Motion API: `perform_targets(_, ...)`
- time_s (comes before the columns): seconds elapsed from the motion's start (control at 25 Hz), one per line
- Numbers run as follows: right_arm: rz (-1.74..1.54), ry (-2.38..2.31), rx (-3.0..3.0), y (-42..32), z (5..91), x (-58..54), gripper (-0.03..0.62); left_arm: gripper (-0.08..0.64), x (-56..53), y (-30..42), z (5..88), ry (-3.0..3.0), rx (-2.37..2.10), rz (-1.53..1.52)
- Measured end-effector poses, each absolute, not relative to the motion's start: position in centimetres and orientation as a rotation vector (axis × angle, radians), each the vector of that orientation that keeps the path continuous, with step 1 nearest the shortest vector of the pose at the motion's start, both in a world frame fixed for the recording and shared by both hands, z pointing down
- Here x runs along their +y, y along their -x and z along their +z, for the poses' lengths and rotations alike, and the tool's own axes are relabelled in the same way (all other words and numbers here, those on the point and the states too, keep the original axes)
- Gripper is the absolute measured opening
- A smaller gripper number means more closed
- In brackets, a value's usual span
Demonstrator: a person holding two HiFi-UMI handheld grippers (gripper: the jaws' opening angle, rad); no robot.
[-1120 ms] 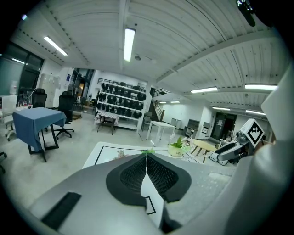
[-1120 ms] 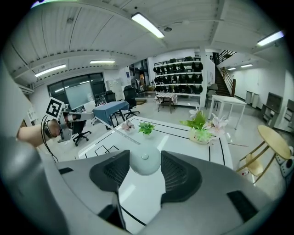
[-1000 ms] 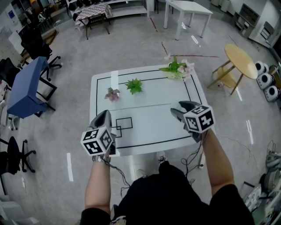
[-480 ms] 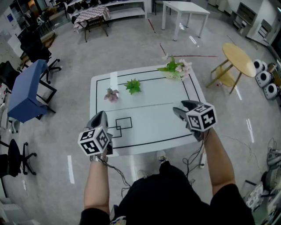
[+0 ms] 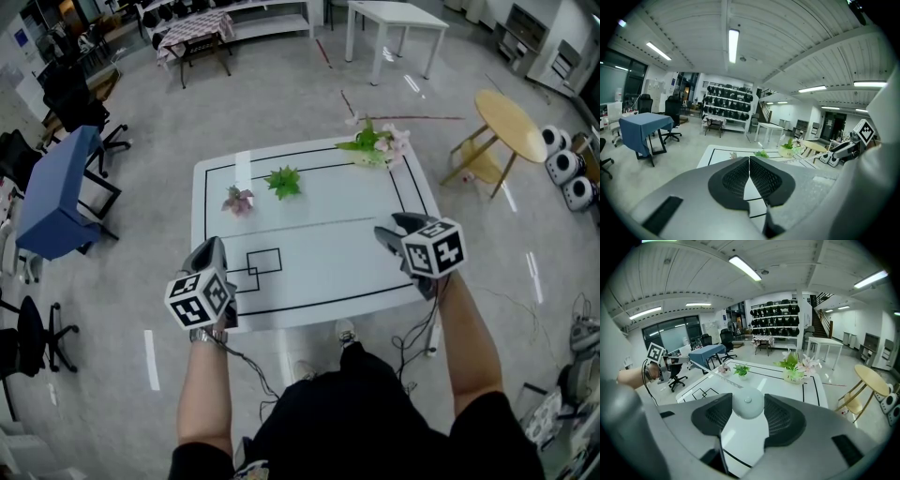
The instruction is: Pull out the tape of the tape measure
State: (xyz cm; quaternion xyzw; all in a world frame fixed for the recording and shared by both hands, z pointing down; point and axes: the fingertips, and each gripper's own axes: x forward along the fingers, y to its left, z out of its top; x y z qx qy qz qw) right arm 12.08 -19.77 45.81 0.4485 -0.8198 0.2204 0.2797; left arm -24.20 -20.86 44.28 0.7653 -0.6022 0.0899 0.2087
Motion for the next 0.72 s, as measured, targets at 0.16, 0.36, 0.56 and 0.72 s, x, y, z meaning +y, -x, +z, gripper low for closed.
perform_targets(0.16,0.600,-1.204,-2.189,-12.3,46.0,-20.0,0.212,0.006,-21.2,24.1,44.6,-2.126,-1.668,0.260)
perform_targets(0.36,0.615,-1.202,-2.178,-12.6,47.0,-20.6,0.212,0.006,-21.8,23.8,45.5,-2.113,-1.658,0.275)
perform_targets(0.56,0.631,-1.193,-2.155,-13.0,48.4,-21.2,0.212,0.006,-22.4,23.4,46.7,-2.096,-1.646,0.287)
perform_targets(0.72,0.647,-1.185,-2.140,-13.3,49.6,-21.7,0.212,0.006,-22.8,23.1,48.1,-2.079,-1.635,0.310)
